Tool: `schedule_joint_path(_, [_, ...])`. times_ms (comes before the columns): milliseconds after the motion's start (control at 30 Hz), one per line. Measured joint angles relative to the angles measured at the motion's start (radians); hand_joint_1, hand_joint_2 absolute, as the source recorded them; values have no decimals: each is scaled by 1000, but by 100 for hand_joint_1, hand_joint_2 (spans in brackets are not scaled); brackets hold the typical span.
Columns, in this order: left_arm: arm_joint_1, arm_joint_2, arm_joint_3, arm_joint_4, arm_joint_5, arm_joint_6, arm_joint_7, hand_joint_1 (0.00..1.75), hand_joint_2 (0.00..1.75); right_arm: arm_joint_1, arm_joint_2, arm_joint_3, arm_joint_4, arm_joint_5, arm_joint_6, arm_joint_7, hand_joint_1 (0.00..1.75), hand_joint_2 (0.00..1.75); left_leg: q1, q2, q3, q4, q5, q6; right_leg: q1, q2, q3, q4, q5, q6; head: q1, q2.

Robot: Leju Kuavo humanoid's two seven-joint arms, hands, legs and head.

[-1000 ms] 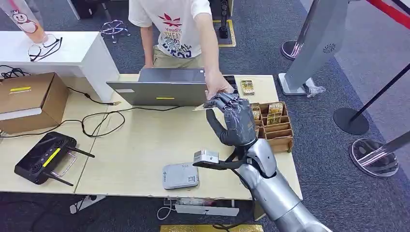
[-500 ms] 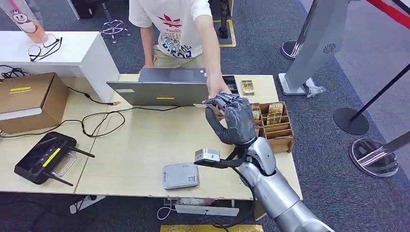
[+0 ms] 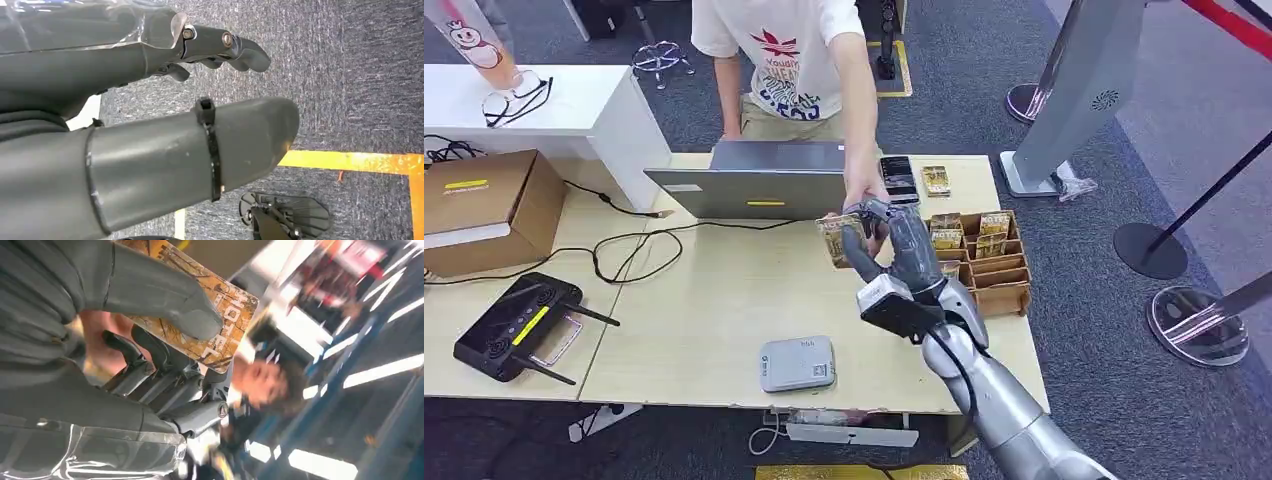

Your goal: Pass the card to the sensor for recognition and then transmit it.

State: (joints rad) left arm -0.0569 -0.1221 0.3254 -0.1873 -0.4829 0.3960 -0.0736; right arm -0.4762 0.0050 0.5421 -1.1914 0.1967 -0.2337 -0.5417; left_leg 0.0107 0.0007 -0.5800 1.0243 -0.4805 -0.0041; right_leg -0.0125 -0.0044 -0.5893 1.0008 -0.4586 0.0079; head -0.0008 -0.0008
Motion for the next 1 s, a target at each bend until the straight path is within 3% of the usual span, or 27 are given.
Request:
schedule_joint_path(267, [1,1,0,0,2,-6,1,0,0,0,0,-3,-29,-346,321,47,175,175,0,0,0,0,0,0,0,0,0,0,0,0,0,0])
schedule_joint_path(333, [1,1,0,0,2,-9,1,0,0,0,0,-3,-29,-402,370,61,175,175,0,0,0,0,0,0,0,0,0,0,0,0,0,0])
schedule_joint_path(633, [0,1,1,0,1,-10,1,0,0,13,0,12,-24,-439,439,93,175,175,0,0,0,0,0,0,0,0,0,0,0,0,0,0])
schedule_joint_path(1000, [-4,1,1,0,-17,-18,10,0,0,1,8,106,86,-431,466,135,175,175,0,0,0,0,0,0,0,0,0,0,0,0,0,0])
